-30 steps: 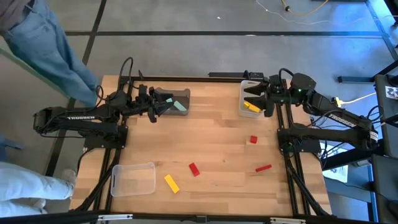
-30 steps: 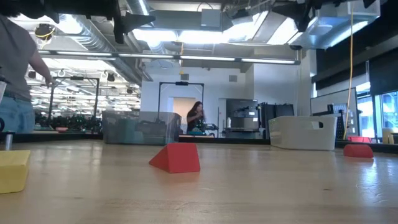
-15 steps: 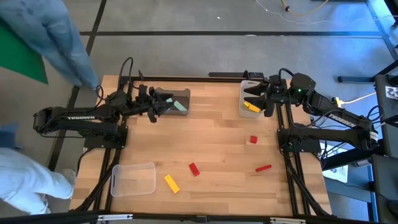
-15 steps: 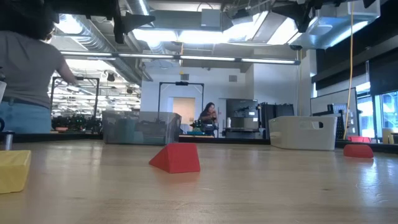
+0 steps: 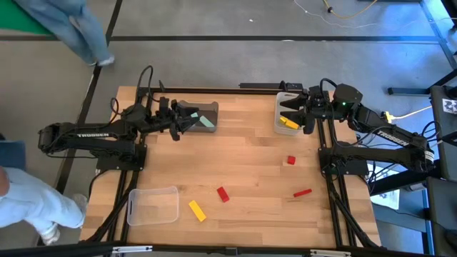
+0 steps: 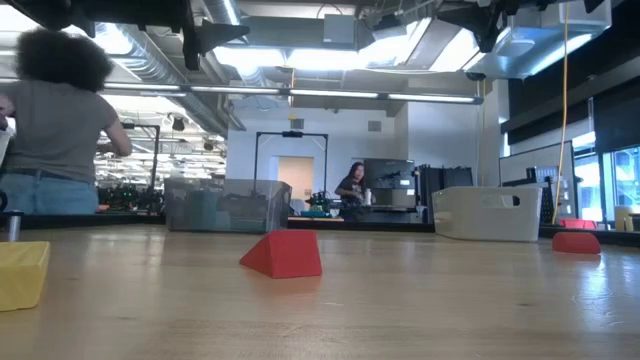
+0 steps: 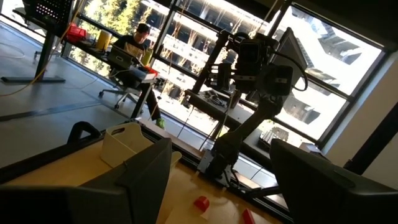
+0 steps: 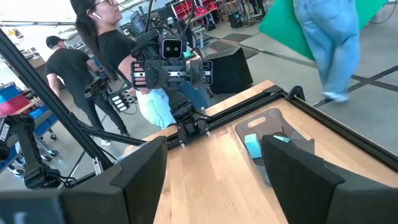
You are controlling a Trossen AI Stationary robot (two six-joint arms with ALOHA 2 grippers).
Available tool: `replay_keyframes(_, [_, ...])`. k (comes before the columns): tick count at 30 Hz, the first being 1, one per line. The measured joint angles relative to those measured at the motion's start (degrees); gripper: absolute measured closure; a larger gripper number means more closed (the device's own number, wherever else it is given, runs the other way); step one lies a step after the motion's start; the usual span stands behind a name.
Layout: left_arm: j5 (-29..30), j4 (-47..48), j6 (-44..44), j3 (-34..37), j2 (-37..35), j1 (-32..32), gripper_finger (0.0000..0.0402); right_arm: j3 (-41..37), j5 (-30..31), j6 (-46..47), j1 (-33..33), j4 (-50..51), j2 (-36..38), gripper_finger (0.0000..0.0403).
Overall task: Sort & place blocks by color
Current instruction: Put the yellow block into the gray bin
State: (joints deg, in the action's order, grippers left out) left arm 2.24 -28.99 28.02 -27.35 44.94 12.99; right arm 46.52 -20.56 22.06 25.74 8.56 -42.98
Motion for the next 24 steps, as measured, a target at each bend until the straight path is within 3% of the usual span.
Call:
replay_keyframes(13, [-0.97,2.74,-0.07,-1.04,0.77,0.02,0.0137,-0.02,0.07,-0.02,0.0,0.0,-0.02,0.0141])
replay_keyframes(18, [-6.66,25.28,-3.05,-11.66,7.19,-1.42,0.0137,-0.02,0.04,-0.02,0.0,0.0,-0.02,0.0141])
replay_keyframes(24, [-10.69,56.46,-14.6,-28.87,19.39,-10.73,0.0137,-0.02,0.04,-0.31,0.0,-0.01,-0.02,0.0141])
